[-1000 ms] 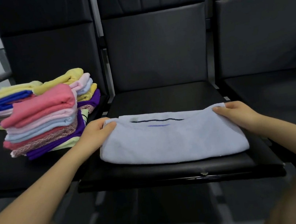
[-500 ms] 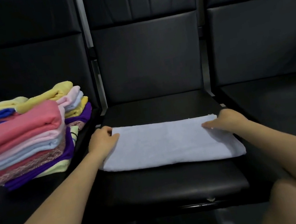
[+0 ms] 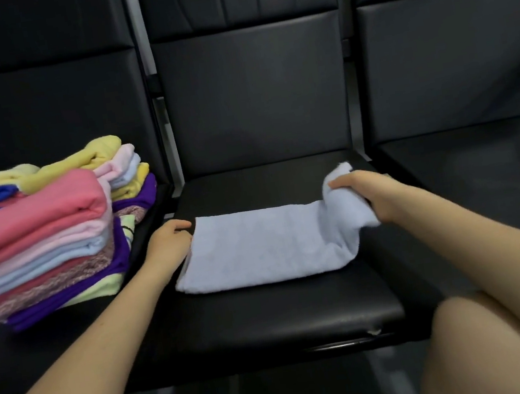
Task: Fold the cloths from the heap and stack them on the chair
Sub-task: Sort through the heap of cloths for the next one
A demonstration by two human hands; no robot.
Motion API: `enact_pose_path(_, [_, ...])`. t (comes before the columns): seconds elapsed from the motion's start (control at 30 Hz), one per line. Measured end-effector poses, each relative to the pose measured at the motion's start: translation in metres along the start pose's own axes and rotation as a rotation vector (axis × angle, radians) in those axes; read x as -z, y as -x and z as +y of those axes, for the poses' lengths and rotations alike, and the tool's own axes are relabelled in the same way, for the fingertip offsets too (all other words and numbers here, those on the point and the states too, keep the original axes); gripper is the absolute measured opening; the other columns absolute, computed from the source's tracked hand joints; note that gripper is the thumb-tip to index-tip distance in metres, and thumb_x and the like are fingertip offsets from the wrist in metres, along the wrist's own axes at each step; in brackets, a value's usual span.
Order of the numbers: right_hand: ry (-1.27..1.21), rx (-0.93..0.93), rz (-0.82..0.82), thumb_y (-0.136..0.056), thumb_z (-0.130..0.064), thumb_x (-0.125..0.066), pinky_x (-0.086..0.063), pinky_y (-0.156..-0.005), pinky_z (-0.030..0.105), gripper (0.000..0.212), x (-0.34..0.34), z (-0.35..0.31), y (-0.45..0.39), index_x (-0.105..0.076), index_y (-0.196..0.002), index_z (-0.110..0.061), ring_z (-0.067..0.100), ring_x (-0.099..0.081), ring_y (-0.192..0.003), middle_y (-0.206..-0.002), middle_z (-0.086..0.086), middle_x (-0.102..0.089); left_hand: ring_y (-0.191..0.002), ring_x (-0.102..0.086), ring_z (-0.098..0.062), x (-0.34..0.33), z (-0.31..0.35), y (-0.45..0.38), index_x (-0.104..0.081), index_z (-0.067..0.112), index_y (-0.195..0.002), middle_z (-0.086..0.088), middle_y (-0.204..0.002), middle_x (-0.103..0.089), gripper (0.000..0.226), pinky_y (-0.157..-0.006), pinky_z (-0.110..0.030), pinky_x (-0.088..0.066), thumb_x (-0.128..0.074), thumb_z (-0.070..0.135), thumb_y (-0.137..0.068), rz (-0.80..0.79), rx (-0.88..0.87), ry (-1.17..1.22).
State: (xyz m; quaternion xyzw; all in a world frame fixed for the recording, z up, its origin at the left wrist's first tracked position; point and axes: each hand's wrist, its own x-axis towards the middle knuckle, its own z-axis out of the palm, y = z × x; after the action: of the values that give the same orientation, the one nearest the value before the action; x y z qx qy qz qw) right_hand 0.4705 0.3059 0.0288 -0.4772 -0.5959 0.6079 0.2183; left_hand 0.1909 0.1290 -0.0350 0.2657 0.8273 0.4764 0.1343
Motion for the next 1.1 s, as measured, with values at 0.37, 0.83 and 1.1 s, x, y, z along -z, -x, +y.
enact_pose_path(0.37, [0.038,0.066,-0.361,-0.096,-0.021,-0.058,-0.054,-0.059,0.029,0.021,-0.137,-0.005,0.024,-0.058,-0.104,-0.002,0.021,-0.061,-0.063,-0.084,0.012,-0.061,-0.07,-0.056,-0.016,0.031,-0.005,0.034,-0.068,0.01,-0.102,-0.001,-0.082,-0.061,0.026,-0.071,-0.033,-0.054,-0.044,0.007,-0.094,0.009,0.065,-0.001])
enact_pose_path(0.83, [0.633,0.114,-0.106,-0.088,-0.028,-0.061,-0.049,-0.061,0.027,0.03,-0.066,0.012,-0.003,-0.061,-0.11,-0.007,0.02,-0.061,-0.087,-0.099,0.006,-0.062,-0.113,-0.052,-0.023,-0.043,0.061,0.046,-0.044,0.017,-0.141,-0.006,-0.134,-0.053,0.053,-0.086,-0.026,-0.039,-0.057,0.031,-0.092,-0.255,0.007,-0.191])
enact_pose_path(1.1, [0.554,0.188,-0.116,-0.09,-0.032,-0.06,-0.05,-0.069,0.03,0.039,-0.078,0.004,-0.002,-0.058,-0.118,-0.005,0.018,-0.06,-0.081,-0.083,0.001,-0.058,-0.098,-0.051,-0.017,-0.007,0.052,0.038,-0.056,0.021,-0.124,0.001,-0.11,-0.056,0.032,-0.079,-0.028,-0.037,-0.048,0.016,-0.093,-0.133,-0.073,-0.094])
